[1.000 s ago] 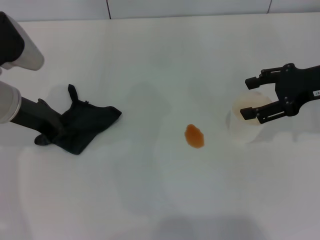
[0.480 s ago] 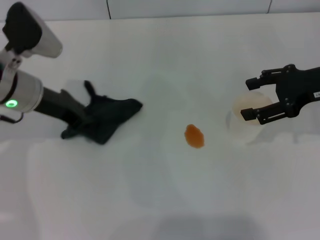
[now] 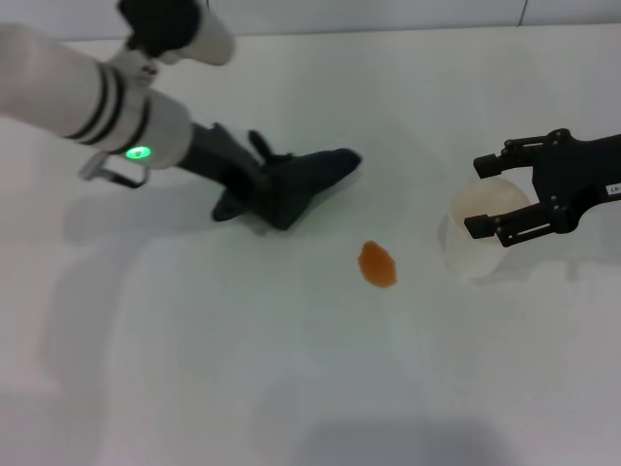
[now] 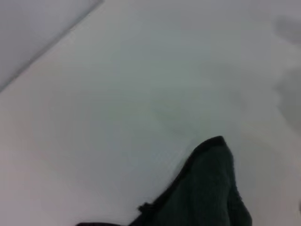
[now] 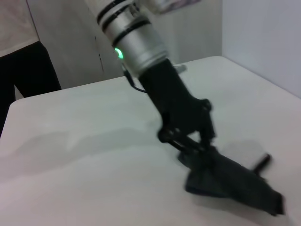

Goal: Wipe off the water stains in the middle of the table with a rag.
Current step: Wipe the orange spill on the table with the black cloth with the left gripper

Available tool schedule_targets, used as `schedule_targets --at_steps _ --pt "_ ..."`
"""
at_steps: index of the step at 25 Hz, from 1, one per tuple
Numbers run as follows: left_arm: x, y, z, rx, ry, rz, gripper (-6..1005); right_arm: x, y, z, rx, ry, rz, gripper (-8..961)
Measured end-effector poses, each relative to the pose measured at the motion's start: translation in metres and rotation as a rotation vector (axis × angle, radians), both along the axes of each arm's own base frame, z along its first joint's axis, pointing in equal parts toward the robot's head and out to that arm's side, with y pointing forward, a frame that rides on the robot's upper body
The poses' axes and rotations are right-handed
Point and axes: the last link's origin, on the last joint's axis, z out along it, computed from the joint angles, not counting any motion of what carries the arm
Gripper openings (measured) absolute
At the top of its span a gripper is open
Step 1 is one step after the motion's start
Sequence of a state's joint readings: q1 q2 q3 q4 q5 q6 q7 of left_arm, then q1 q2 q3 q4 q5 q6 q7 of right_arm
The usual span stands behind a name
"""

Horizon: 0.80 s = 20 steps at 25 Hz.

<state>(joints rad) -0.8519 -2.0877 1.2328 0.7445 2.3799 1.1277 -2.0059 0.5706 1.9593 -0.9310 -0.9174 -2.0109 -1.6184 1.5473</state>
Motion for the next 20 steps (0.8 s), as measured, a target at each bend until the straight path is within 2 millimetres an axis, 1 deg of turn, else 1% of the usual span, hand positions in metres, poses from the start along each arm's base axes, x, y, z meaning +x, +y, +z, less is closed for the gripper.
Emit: schedule_targets --at_steps 4,8,14,20 --pt "0.02 0.006 -0.018 0.025 -0.025 -0.007 77 -0.001 0.0 0.0 0.0 0.0 0.006 857" --pt "0.035 0.004 -0.033 -0.006 -0.024 -0.013 77 -0.002 0.0 -0.001 0.001 0.001 0.013 857" --pt "0.044 -0.009 -0.052 -0.071 0.011 -0.026 77 0.0 -0.001 -0.001 0.003 -0.001 0.021 857" --pt "0.051 -0.024 -0.065 -0.143 0.055 -0.048 77 0.0 -0.001 -0.001 0.003 -0.001 0.02 858"
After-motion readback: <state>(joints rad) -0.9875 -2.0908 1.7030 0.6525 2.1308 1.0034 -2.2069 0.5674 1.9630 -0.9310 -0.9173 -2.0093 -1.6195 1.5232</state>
